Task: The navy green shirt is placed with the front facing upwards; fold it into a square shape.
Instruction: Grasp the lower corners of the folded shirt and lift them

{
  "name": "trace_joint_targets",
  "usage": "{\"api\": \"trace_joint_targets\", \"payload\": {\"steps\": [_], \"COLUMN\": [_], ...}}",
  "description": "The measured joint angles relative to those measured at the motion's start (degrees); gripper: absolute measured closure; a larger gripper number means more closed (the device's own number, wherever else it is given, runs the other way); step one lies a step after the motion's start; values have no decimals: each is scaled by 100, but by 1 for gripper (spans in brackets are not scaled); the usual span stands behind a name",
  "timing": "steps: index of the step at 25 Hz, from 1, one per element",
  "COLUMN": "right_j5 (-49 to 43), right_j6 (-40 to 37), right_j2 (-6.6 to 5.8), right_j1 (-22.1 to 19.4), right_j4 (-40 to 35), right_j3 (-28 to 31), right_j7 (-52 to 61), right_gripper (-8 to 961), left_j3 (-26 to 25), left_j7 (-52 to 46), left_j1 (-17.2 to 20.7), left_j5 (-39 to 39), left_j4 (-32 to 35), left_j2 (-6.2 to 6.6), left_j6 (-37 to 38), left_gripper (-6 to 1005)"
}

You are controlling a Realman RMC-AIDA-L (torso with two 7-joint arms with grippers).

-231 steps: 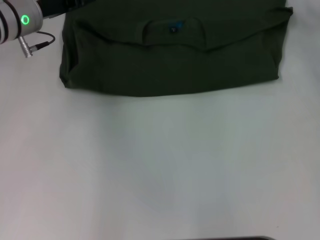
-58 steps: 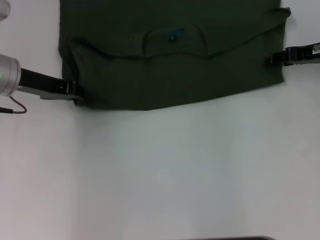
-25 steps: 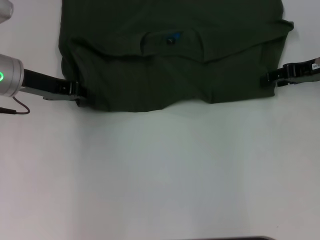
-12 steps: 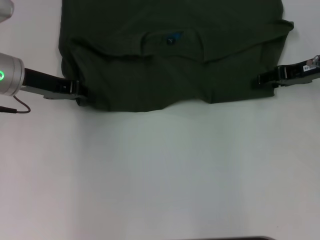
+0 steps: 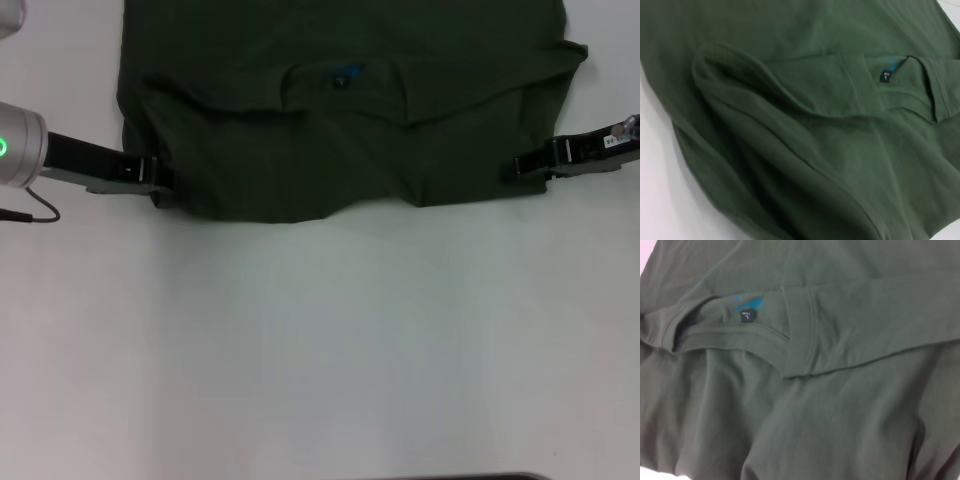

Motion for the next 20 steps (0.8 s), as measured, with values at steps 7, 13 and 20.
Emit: {"api": "trace_joint_targets", "payload": {"steps": [7,13,20], "right_j5": [-43,-53,-59], "right_j6": [34,34,-175], "right_j2": [-4,-1,-76], "right_j1": [-24,-39,-60], "right_j4": [0,-19,-81], "right_j3": [-63,-116,-120], "right_j7": [-95,-101,-127], "right_gripper": [462,693,899], "left_j3": [-1,-1,0], "left_j7": [0,0,0], "left_j1": [-4,-6,-1], "left_j5": [0,0,0], "left_j4": [17,16,170], "left_j2": [-10,-11,-4], "left_j6": [6,36,284], "left_gripper": [937,936,937]}}
